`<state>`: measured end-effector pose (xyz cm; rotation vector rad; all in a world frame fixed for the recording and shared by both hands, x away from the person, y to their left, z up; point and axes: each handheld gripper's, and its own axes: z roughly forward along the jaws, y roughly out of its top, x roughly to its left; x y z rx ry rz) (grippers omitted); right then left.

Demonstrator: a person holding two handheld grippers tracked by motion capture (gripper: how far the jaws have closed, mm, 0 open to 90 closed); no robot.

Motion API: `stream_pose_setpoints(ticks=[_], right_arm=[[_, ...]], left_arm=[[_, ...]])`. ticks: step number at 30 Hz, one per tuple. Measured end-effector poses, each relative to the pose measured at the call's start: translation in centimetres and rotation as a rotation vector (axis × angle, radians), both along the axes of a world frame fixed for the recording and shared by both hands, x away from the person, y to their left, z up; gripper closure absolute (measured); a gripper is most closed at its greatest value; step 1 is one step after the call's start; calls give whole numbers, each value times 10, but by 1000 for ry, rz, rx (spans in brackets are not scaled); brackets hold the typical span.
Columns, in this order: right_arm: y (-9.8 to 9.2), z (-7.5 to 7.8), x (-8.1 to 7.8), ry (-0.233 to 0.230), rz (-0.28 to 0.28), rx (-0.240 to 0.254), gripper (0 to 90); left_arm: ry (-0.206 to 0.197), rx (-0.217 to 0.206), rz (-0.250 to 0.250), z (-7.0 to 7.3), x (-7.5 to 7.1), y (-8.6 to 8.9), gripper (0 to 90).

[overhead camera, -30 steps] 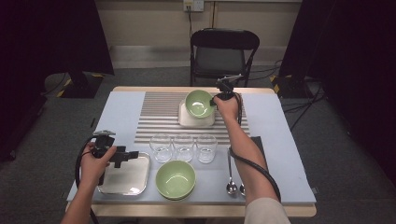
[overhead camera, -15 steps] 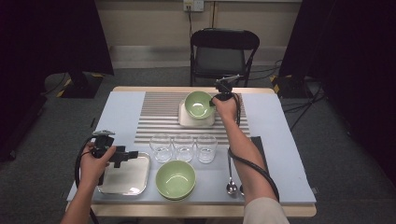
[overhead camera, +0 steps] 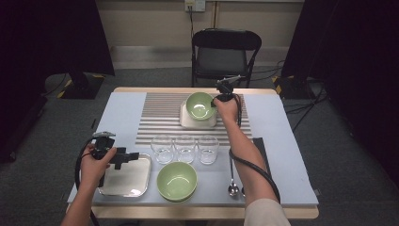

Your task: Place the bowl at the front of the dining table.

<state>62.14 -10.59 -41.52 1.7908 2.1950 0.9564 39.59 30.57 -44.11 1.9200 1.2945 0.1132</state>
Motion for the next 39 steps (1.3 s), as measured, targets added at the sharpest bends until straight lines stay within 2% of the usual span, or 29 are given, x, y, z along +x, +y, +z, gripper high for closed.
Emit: stream_pose_setpoints(ticks=[6,12,23,39], right_arm=[[2,1,0,-15,-2,-7,851],[2,1,0,-26,-11,15,841],[5,2,-1,-31,-3,-9,849],[7,2,-2,-29,-5,-2,849]], left_arm=[[2,1,-2,0,0,0,218],[1,2,-2,0,0,0,218],[2,1,-2,0,0,-2,217],[-3,-1,-3,1,0,-2,218]])
